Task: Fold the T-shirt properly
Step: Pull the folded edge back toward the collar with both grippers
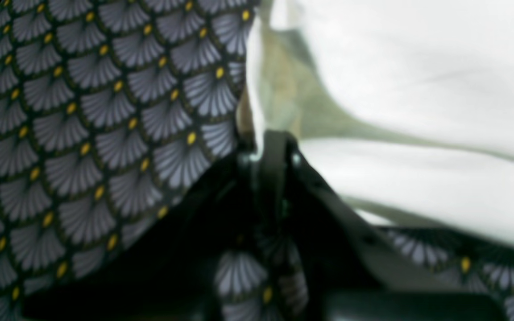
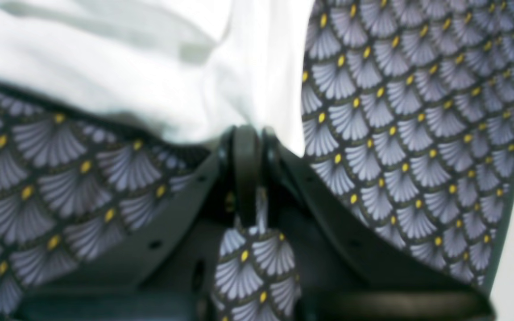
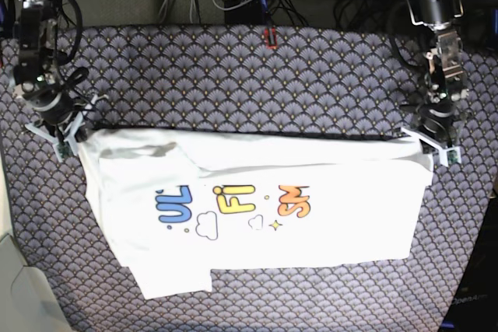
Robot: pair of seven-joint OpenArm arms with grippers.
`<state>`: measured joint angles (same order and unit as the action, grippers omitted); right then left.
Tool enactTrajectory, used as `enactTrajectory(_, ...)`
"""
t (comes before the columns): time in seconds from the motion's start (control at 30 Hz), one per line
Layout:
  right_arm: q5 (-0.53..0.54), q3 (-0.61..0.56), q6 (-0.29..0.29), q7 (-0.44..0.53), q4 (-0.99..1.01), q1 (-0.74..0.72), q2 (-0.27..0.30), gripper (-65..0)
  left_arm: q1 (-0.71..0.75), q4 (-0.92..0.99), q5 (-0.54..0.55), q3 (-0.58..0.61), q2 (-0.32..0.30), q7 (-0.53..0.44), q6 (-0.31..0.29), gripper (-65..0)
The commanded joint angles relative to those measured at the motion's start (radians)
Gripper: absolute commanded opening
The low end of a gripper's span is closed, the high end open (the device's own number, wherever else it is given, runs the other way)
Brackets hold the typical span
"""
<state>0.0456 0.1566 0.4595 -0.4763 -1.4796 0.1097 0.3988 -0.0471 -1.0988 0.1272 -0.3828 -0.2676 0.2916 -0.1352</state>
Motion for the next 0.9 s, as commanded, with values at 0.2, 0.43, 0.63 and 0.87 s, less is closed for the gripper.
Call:
enactTrajectory(0.2,0.004,0.048,-0.001,0.018,-0.146,0.13,0.019,-65.0,0.068,-0.168,0.001,-0.014,-0.015,0.103,0.009,-64.5)
enactTrajectory(0.43,0.004,0.093,-0.001,0.116,-0.206,0.273,0.018,-65.0,0.186,-0.323,0.001,-0.014,-0.014,0.171,0.009,-64.5)
enactTrajectory(0.63,0.006,0.146,0.0,0.21,-0.207,0.382,0.018,-65.0,0.301,-0.435,0.001,-0.015,-0.011,0.177,0.009,-64.5)
enactTrajectory(0.87,0.006,0.151,0.0,0.259,-0.207,0.457,0.019,-65.0,0.395,-0.513,0.001,-0.029,-0.015,0.177,0.009,-64.5)
